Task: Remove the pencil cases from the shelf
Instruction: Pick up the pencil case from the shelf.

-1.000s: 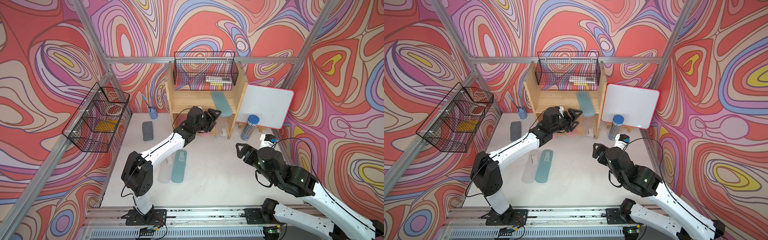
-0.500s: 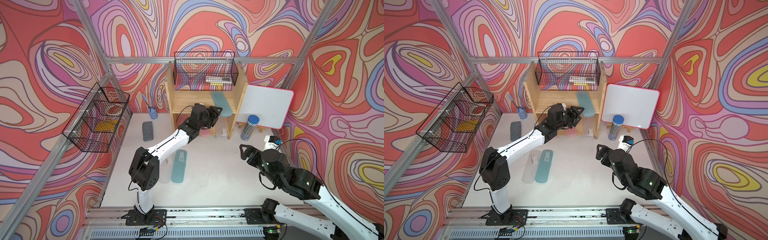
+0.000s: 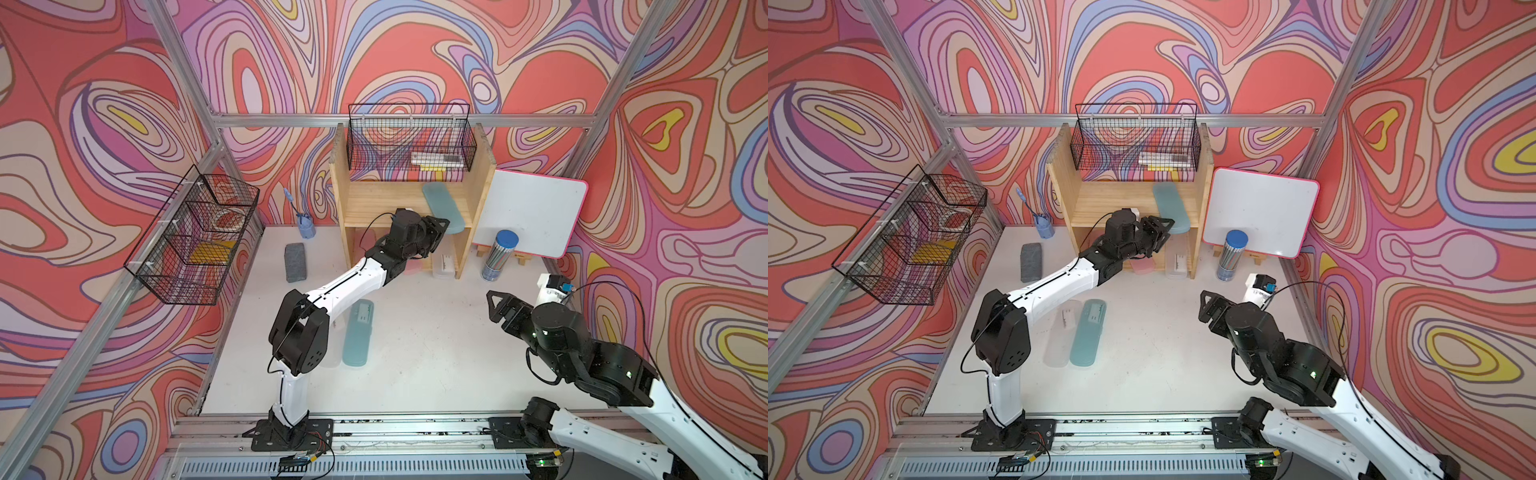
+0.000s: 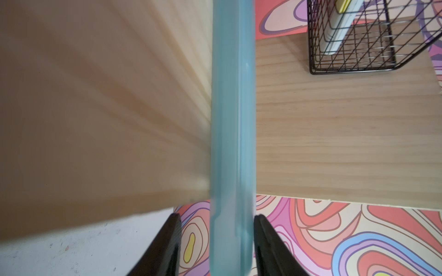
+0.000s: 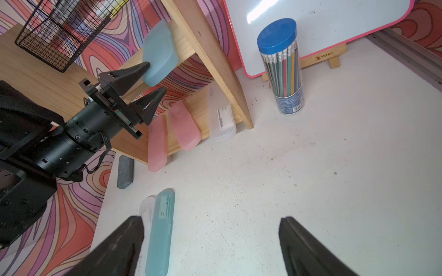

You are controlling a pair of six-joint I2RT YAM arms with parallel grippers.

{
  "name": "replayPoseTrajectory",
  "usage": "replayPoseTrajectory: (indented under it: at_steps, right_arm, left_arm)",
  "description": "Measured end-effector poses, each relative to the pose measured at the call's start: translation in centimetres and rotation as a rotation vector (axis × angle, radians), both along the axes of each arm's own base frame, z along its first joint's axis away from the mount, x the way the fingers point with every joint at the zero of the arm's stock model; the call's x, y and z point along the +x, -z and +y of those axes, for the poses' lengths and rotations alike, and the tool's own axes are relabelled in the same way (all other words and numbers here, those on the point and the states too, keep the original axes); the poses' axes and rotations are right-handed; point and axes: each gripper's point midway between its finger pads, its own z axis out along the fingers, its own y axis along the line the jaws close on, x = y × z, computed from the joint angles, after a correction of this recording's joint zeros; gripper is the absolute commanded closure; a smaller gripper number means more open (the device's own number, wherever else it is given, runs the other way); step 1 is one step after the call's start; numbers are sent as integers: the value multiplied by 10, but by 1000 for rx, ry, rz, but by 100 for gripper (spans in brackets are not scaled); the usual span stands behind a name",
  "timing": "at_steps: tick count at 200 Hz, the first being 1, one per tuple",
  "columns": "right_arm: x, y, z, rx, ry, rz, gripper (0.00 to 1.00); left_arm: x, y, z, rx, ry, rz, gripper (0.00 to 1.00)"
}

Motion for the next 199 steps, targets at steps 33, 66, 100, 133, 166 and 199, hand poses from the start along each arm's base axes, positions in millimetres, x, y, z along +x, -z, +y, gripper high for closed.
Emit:
replayPoseTrajectory:
  at_steps: [33, 66, 100, 133, 166, 199]
  right_arm:
    - [-4, 0, -5, -5, 3, 1, 9]
    - [-7, 0, -11, -8, 11, -3, 9]
    - [-9, -1, -14, -9, 17, -7, 9]
    - [-8, 0, -13, -14, 16, -1, 10]
    - [-4, 2, -4, -11, -5, 7, 10]
    - [4, -4, 17, 30, -63, -7, 10]
  left_arm:
    - [1, -8, -2, -14, -2, -14, 71]
    - [4, -10, -4, -30, -7, -23, 79]
    - [3, -17, -7, -48, -4, -44, 85]
    - [-1, -17, -9, -53, 3, -51, 89]
    - [-18, -19, 4, -49, 8, -54, 91]
    - [-48, -23, 25, -50, 45, -50, 94]
